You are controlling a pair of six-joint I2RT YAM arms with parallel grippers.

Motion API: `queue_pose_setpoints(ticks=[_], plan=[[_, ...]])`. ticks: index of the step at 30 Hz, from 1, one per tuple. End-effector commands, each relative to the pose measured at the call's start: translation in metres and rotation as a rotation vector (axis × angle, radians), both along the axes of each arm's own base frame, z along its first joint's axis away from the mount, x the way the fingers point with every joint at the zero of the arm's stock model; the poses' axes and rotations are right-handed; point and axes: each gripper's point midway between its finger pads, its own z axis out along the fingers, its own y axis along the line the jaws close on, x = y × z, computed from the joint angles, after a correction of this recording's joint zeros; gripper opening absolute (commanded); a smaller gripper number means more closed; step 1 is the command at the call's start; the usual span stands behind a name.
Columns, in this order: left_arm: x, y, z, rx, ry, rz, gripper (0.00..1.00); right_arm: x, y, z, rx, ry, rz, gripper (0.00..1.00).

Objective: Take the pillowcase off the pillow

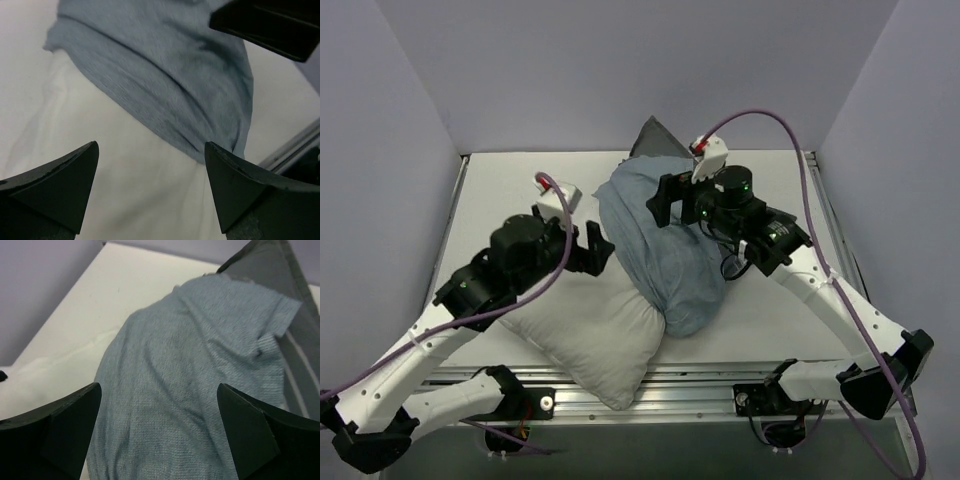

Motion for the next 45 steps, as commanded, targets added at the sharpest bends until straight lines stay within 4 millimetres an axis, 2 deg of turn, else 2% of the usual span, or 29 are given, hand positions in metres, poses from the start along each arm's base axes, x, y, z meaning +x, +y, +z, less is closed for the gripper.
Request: queue_pose_setpoints(ticks=[1,3,4,6,7,11,16,19,21,22,24,25,26,28,29,30,31,33,35,36,37,39,40,42,44,45], plan=[[-0.033,-0.024,-0.071,0.165,0.104,-0.079,0.94,-0.014,0.013,-0.056,-0.132,0.078,0.03,0.96],[-0.042,-0.026,-0.094,0.246,0.097,-0.068,0.94,-0.017,0.015,-0.076,-0.184,0.103,0.018,1.0],[-0.047,-0.028,-0.097,0.282,0.06,-0.061,0.94,-0.018,0.015,-0.097,-0.22,0.138,0.019,1.0],[-0.052,-0.034,-0.112,0.332,0.039,-0.079,0.94,-0.016,0.013,-0.116,-0.254,0.168,-0.005,1.0],[-0.055,-0.038,-0.117,0.341,0.04,-0.099,0.94,-0.016,0.011,-0.136,-0.287,0.198,-0.01,1.0],[-0.053,-0.042,-0.14,0.378,0.073,-0.086,0.94,-0.012,0.007,-0.17,-0.359,0.245,-0.033,1.0],[-0.054,-0.039,-0.171,0.41,0.12,-0.055,0.94,-0.013,0.009,-0.198,-0.387,0.292,-0.021,0.93],[-0.058,-0.042,-0.196,0.414,0.181,-0.05,0.95,-0.013,0.013,-0.202,-0.382,0.304,-0.015,0.86],[-0.057,-0.039,-0.213,0.438,0.214,-0.019,0.99,-0.012,0.015,-0.2,-0.373,0.303,-0.013,0.79],[-0.056,-0.036,-0.219,0.454,0.227,-0.002,0.87,-0.012,0.016,-0.198,-0.369,0.301,-0.011,0.77],[-0.05,-0.029,-0.226,0.471,0.253,0.042,0.72,-0.009,0.018,-0.191,-0.364,0.291,-0.011,0.65],[-0.048,-0.026,-0.228,0.476,0.261,0.054,0.54,-0.008,0.017,-0.188,-0.365,0.286,-0.016,0.59],[-0.046,-0.024,-0.229,0.476,0.266,0.063,0.43,-0.006,0.018,-0.184,-0.367,0.277,-0.019,0.48],[-0.041,-0.021,-0.223,0.465,0.257,0.085,0.2,-0.001,0.017,-0.175,-0.366,0.259,-0.036,0.35],[-0.039,-0.017,-0.218,0.462,0.25,0.091,0.03,0.004,0.013,-0.172,-0.381,0.245,-0.058,0.23],[-0.037,-0.016,-0.212,0.455,0.24,0.098,0.02,0.008,0.008,-0.17,-0.388,0.239,-0.079,0.17],[-0.032,-0.012,-0.203,0.45,0.231,0.116,0.02,0.014,0.004,-0.168,-0.395,0.237,-0.1,0.05],[-0.028,-0.006,-0.184,0.437,0.199,0.128,0.02,0.027,-0.013,-0.168,-0.401,0.241,-0.169,0.0],[-0.02,0.01,-0.161,0.437,0.167,0.169,0.02,0.05,-0.05,-0.165,-0.397,0.254,-0.288,0.0],[-0.018,0.017,-0.153,0.436,0.16,0.186,0.02,0.06,-0.071,-0.162,-0.396,0.256,-0.369,0.0],[-0.017,0.026,-0.143,0.445,0.159,0.203,0.02,0.074,-0.108,-0.16,-0.391,0.274,-0.475,0.0],[-0.01,0.05,-0.126,0.446,0.143,0.259,0.02,0.09,-0.15,-0.141,-0.346,0.272,-0.61,0.0],[-0.011,0.062,-0.123,0.468,0.148,0.279,0.02,0.098,-0.191,-0.135,-0.297,0.291,-0.731,0.0],[-0.007,0.087,-0.103,0.458,0.122,0.354,0.02,0.106,-0.226,-0.114,-0.223,0.273,-0.833,0.0],[-0.008,0.108,-0.096,0.475,0.124,0.405,0.02,0.106,-0.265,-0.097,-0.164,0.253,-0.947,0.0],[-0.007,0.124,-0.088,0.466,0.114,0.464,0.02,0.108,-0.273,-0.085,-0.139,0.231,-0.972,0.0]])
